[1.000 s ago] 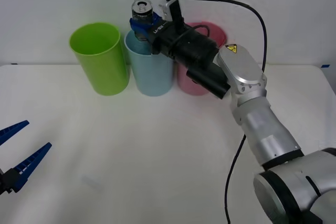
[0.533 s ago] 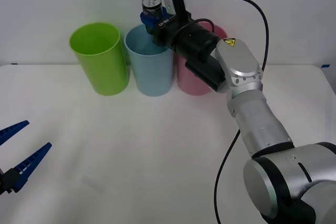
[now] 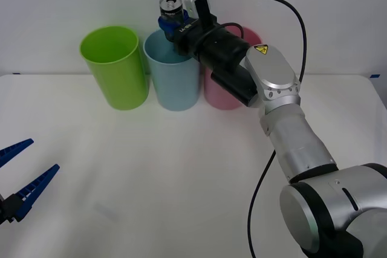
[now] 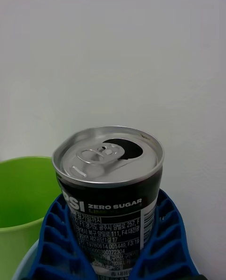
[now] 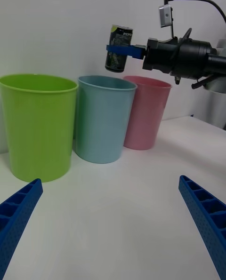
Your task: Grasp the object on the table and drop it into the matching bin: aluminum can to the light blue bin, PET bottle to the pink bin.
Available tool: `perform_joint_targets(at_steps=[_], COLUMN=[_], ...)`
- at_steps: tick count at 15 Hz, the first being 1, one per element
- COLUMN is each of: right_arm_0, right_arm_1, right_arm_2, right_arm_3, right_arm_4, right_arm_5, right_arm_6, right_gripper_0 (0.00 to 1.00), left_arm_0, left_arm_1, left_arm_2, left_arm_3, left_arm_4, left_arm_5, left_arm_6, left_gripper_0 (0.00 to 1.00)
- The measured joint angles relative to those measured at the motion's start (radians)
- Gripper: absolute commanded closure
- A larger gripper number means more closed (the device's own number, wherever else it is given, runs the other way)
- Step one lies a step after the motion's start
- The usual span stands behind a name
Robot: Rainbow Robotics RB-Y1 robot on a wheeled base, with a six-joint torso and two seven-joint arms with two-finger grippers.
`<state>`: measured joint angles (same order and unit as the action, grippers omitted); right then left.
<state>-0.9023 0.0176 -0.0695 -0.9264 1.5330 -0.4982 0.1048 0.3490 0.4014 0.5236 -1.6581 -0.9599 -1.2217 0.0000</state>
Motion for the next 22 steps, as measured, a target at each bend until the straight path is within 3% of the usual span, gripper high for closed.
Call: perform_joint_targets(at_steps=[1, 9, 14, 19, 22], right_arm_0=[0.000, 0.001, 0.026, 0.139, 0.237], right_arm_1=[0.000, 0.000, 0.000, -0.003, -0.054], right_arm_2=[0.000, -0.007, -0.032, 0.018, 0.095], right_arm_3=[0.000, 0.000, -0.011, -0.155, -0.276], right_arm_4=[0.000, -0.011, -0.032, -0.042, -0.083], right_arm_5=[0.000, -0.029, -0.160, -0.171, -0.143], right_arm_6=[0.005, 0.019, 0.020, -0.005, -0.023], right_gripper_0=[0.00, 0.00, 0.00, 0.00, 0.00], left_arm_0=[0.000, 0.000, 0.000, 0.000, 0.000], left_arm_1=[0.000, 0.000, 0.000, 0.000, 0.000], left_arm_2=[0.000, 0.000, 0.000, 0.000, 0.000], left_arm_3=[0.000, 0.000, 0.000, 0.000, 0.000], left_arm_4=[0.000, 0.000, 0.000, 0.000, 0.000], left_arm_5=[0.000, 0.000, 0.000, 0.000, 0.000], left_arm_6=[0.000, 0.000, 0.000, 0.000, 0.000], left_gripper_0=[0.00, 0.00, 0.00, 0.00, 0.00])
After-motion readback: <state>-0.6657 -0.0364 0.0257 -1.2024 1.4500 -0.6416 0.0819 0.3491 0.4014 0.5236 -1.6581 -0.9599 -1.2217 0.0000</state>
